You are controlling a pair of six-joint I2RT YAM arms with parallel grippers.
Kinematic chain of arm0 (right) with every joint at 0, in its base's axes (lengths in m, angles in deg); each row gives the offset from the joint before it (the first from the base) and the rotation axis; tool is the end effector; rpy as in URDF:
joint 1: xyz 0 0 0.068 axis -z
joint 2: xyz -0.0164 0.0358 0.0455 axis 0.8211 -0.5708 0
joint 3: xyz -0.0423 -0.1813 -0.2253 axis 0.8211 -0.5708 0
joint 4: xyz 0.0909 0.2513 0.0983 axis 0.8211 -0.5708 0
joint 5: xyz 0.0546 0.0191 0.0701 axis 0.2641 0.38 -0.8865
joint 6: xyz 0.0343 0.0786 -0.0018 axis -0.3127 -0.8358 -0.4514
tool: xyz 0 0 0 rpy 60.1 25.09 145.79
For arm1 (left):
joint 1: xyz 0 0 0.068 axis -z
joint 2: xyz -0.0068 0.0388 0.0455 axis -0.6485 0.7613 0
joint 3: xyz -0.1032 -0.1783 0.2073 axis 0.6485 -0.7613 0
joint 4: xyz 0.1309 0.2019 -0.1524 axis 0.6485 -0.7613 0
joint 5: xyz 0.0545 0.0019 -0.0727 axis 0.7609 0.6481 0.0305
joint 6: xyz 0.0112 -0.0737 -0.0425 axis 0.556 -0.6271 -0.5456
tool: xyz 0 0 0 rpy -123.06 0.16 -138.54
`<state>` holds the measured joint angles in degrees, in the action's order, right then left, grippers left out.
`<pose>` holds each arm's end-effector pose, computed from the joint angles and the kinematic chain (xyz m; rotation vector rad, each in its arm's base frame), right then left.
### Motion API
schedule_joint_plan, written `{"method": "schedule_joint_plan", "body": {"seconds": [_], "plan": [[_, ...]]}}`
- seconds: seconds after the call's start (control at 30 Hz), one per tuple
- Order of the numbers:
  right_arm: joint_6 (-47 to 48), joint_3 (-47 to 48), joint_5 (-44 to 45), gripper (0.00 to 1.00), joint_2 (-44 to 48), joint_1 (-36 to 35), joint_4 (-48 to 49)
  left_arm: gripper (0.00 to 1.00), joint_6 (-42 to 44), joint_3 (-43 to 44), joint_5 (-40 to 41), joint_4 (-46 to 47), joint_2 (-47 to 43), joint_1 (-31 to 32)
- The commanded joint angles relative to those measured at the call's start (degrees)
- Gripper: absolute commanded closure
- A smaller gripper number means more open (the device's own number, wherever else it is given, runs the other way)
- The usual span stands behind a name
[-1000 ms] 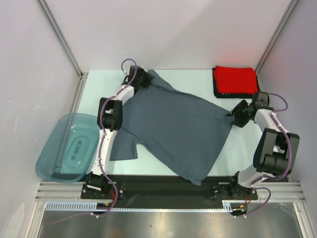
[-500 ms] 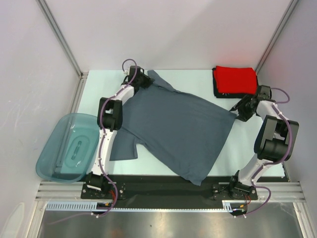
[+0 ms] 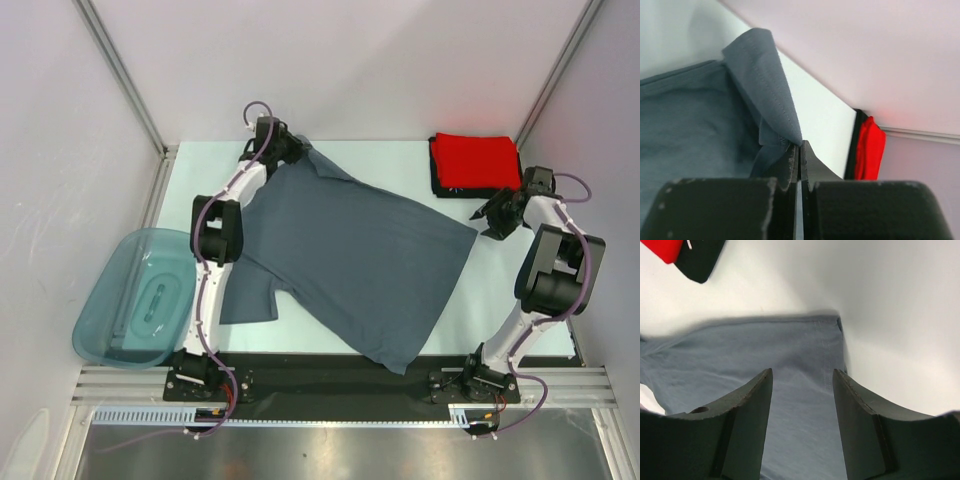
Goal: Fold and stack the t-shirts
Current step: Fold the tshirt
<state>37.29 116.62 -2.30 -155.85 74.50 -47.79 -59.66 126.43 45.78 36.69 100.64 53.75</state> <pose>0.4053 -0.1211 0.1761 1.0213 2.4015 0.4143 0.6456 -0.1679 0.1647 -0.7628 2.0280 -0.9927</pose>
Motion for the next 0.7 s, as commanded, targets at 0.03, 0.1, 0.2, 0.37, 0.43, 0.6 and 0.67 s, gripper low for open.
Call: {"method": "schedule_joint_plan", "body": {"seconds": [0.03, 0.1, 0.2, 0.37, 0.43, 0.6, 0.67], "plan": [[1.01, 5.24, 0.87, 0.45, -3.41, 0.20, -1.34, 1.00, 2.76, 2.19, -1.69, -0.50, -6.70, -0.14], [2.50, 6.56, 1.75, 0.50, -5.17, 0.20, -1.61, 1.00, 2.67, 1.92, -1.70, -0.50, -6.79, -0.14], [5.22, 7.88, 2.90, 0.52, -7.19, 0.03, -1.44, 1.00, 1.97, 1.74, -1.96, -0.41, -6.70, -0.14], [8.83, 9.47, 4.65, 0.47, -9.83, -0.76, -1.79, 1.00, 1.88, 1.30, -2.22, -0.50, -6.79, 0.30], [10.14, 9.91, 4.31, 0.46, -10.62, -0.85, -1.53, 1.00, 1.79, 0.86, -2.22, -0.41, -7.05, 0.30], [11.82, 11.14, 5.36, 0.47, -12.20, -1.12, -2.49, 1.00, 1.80, 0.68, -2.05, -0.59, -7.40, 0.30], [12.87, 11.14, 5.18, 0.48, -12.99, -1.29, -2.41, 1.00, 1.53, 0.77, -2.22, -0.59, -7.32, 0.30]]}}
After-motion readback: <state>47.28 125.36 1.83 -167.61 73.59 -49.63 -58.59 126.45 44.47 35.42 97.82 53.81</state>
